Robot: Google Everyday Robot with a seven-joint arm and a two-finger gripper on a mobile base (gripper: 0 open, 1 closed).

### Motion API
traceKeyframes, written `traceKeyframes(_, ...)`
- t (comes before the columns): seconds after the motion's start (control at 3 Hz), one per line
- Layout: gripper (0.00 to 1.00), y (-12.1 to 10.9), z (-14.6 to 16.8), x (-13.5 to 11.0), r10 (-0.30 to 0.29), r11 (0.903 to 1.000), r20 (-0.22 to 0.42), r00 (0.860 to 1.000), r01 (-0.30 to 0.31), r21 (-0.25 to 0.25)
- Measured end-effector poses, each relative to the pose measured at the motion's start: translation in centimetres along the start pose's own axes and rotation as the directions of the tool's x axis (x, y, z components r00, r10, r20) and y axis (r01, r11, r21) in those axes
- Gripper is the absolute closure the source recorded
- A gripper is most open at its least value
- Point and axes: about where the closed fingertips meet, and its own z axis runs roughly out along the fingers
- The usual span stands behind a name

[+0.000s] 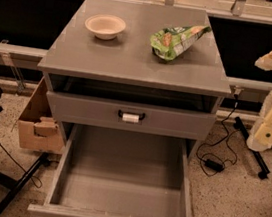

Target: Place green rice chip bag into middle drawer

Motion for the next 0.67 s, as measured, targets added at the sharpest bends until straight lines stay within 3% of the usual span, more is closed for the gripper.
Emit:
traceKeyframes(0.33,0.00,0.0,0.0,0.0,0.000,1.0000,0.000,1.000,0.000,0.000)
traceKeyframes(0.67,0.00,-2.1,1.6,-1.2,0.020,0.9992,0.034,0.999,-0.021,0.033)
